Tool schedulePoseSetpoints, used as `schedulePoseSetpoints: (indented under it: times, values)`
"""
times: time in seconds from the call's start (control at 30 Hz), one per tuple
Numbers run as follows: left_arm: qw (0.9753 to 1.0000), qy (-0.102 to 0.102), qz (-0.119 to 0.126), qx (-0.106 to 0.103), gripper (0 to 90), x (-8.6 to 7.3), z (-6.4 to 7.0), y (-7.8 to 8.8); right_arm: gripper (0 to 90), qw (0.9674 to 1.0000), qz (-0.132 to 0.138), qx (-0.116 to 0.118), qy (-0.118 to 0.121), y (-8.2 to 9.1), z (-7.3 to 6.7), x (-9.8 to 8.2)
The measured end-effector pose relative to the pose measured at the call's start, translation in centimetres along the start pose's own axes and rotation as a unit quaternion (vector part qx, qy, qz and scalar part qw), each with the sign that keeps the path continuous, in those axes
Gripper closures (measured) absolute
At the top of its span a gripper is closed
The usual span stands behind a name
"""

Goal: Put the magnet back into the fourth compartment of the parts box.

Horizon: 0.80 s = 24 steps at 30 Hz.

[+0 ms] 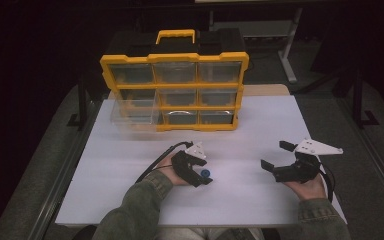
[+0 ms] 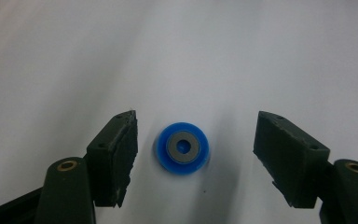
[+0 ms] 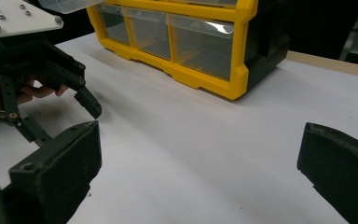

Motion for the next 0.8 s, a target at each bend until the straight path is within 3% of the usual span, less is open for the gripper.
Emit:
schedulePoseSetpoints:
  times: [0.47, 0.73, 0.8]
  values:
    - [1.0000, 0.006, -0.003, 0.003, 42.3, -0.12, -0.23, -0.38, 0.0, 1.0000, -0.001, 0.000, 0.001, 0.01, 0.02, -0.02]
    - [0.9998, 0.002, -0.012, 0.013, 60.8, -0.27, -0.37, -0.52, 0.0, 1.0000, 0.001, 0.000, 0.000, 0.06, 0.06, 0.01]
    - [0.9999, 0.003, -0.012, 0.011, 61.4, -0.28, -0.39, -0.50, 0.0, 1.0000, 0.001, 0.000, -0.001, 0.07, 0.06, 0.01]
Point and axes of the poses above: each handheld gripper's, and its own axes: y roughly backward along the jaws, x roughly out of its top, z roughly to its right, the point moved 6 cm from there along -y, roughly forward along the jaws, and after that the axes turned 2 degrees about -z, right-handed, at the moved point
